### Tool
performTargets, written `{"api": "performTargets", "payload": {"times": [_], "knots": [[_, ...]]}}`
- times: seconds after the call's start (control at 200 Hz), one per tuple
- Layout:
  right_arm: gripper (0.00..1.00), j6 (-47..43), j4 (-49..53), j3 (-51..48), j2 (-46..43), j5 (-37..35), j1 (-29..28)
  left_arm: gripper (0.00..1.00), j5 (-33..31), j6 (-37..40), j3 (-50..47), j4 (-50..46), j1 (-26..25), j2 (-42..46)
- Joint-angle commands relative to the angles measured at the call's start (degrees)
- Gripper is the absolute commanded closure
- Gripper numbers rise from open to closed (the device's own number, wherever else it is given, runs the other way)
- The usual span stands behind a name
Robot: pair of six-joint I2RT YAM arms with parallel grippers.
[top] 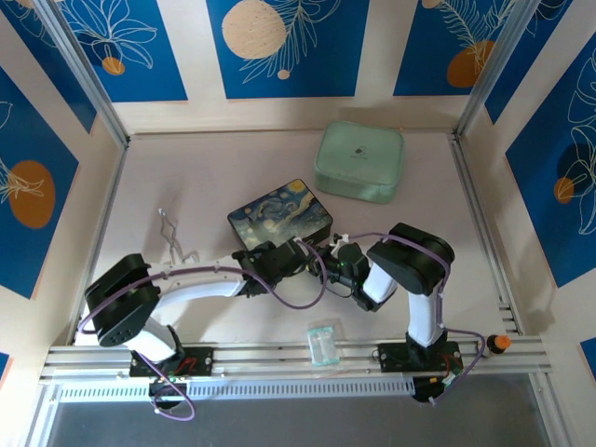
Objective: Unlock a padlock with a key
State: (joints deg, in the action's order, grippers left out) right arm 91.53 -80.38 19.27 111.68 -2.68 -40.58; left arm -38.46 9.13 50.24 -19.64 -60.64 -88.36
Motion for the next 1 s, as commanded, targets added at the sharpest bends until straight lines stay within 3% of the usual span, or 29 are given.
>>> {"api": "performTargets", "payload": {"times": [0.0,0.125,0.185,0.325,0.465,0.615,0.75,0.8,0.896,0.991], "knots": [[1.0,4.33,0.92,-2.49,2.27,-9.22,4.02,0.88,1.88,-0.64,-3.57,-12.27,-0.52,-1.38],[1.0,1.93,2.47,-3.35,-0.9,-7.92,5.04,0.89,1.97,-1.03,-4.14,-12.18,-0.61,-0.94],[1.0,0.55,5.38,-3.51,-3.55,-7.19,5.48,1.0,1.34,-1.3,-4.27,-12.09,-0.62,-1.06],[1.0,-4.12,12.02,-3.45,-8.27,-6.99,5.38,1.0,0.24,-1.81,-3.84,-12.85,-0.27,-2.46],[1.0,-3.99,8.24,-3.13,-7.0,-5.37,5.94,1.0,0.25,-2.36,-3.66,-12.62,-0.34,-2.28],[1.0,-5.85,13.08,-2.15,-8.11,-3.36,5.94,1.0,-0.59,-1.99,-3.49,-11.67,-0.2,-1.47],[1.0,-11.05,25.77,-0.74,-11.26,1.15,6.41,0.86,-2.06,-0.93,-2.39,-10.11,0.26,-1.43],[1.0,-13.46,32.66,0.67,-12.92,2.31,6.14,0.71,-2.93,-0.87,-2.04,-9.41,0.26,-1.63],[1.0,-16.26,38.39,1.04,-15.39,2.31,5.24,0.52,-4.47,-1.31,-1.35,-8.24,0.31,-2.07],[1.0,-18.36,45.95,1.83,-17.43,3.58,6.08,0.23,-7.78,-4.59,0.45,-8.94,0.44,-2.48]]}}
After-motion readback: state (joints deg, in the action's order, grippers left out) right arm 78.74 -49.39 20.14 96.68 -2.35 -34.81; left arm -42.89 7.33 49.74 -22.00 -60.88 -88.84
